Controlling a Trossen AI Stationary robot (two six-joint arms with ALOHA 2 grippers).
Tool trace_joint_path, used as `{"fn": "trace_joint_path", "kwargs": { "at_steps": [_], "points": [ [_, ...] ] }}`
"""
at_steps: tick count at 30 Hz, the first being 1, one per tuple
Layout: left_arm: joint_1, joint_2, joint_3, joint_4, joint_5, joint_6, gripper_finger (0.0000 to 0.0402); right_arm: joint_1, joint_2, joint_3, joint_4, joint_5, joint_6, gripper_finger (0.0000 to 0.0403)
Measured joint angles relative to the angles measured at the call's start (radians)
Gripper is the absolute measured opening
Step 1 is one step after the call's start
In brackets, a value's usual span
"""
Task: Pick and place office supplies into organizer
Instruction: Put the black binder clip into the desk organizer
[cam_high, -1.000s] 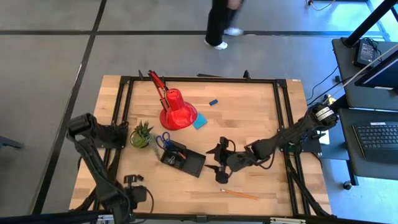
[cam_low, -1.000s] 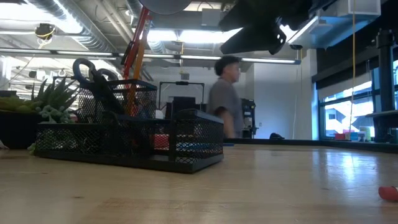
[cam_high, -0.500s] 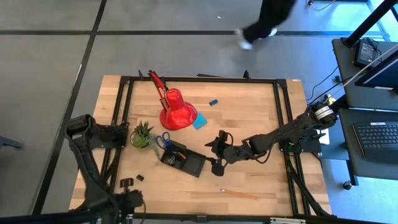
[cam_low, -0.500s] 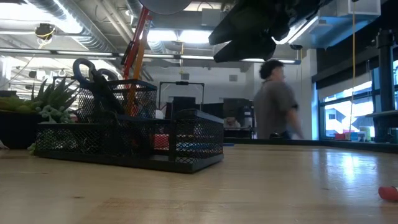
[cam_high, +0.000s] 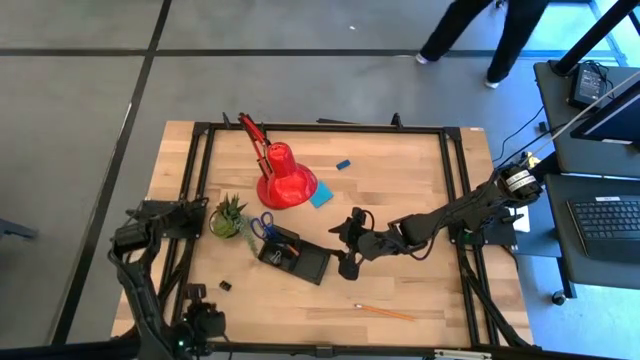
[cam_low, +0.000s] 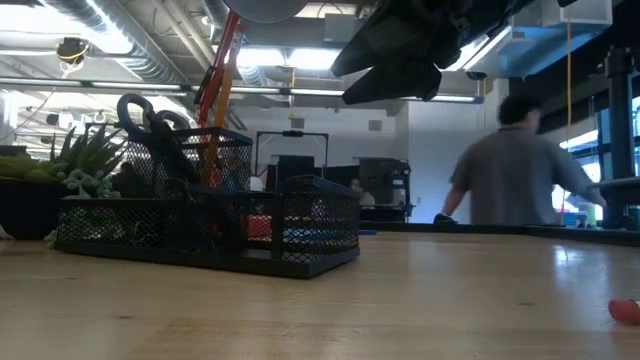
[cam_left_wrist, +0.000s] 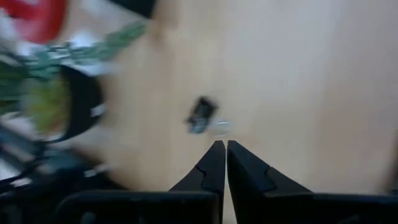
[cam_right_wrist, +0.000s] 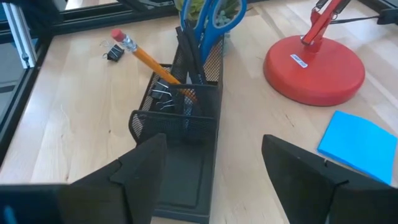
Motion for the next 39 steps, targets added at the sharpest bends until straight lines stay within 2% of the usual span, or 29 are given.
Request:
{"fn": "trace_joint_path", "kwargs": {
  "at_steps": [2, 10, 18, 22, 26, 29, 35, 39],
  "points": [
    [0.0, 0.003, -0.005, -0.044, -0.004, -0.012, 0.0013, 0.0, 0.0, 0.0, 0.0, -0.001, 0.0, 0.0267],
    [0.0, -0.005, -0.018, -0.03, -0.028, -0.027, 0.0025, 0.002, 0.0, 0.0, 0.0, 0.0, -0.004, 0.0267],
    [0.005, -0.005, -0.022, 0.016, -0.078, 0.11, 0.0106, 0.002, 0.0, 0.0, -0.001, 0.0, -0.034, 0.0267],
    [0.007, -0.001, -0.023, -0.012, -0.097, 0.076, 0.013, 0.002, 0.0, 0.0, -0.001, 0.0, -0.052, 0.0267],
    [0.003, -0.002, -0.062, -0.007, -0.093, 0.012, 0.0134, 0.002, 0.0, 0.0, -0.001, 0.0, -0.052, 0.0267],
    [-0.007, -0.003, -0.113, 0.033, -0.118, 0.023, 0.0132, 0.002, 0.0, 0.0, -0.001, 0.0, -0.052, 0.0267],
    [-0.011, -0.002, -0.199, 0.066, -0.102, 0.02, 0.0134, 0.002, 0.0, 0.0, -0.001, 0.0, -0.052, 0.0267],
    [-0.01, -0.002, -0.221, 0.108, -0.169, 0.026, 0.013, 0.002, 0.0, 0.0, -0.001, 0.0, -0.052, 0.0267]
  ]
}}
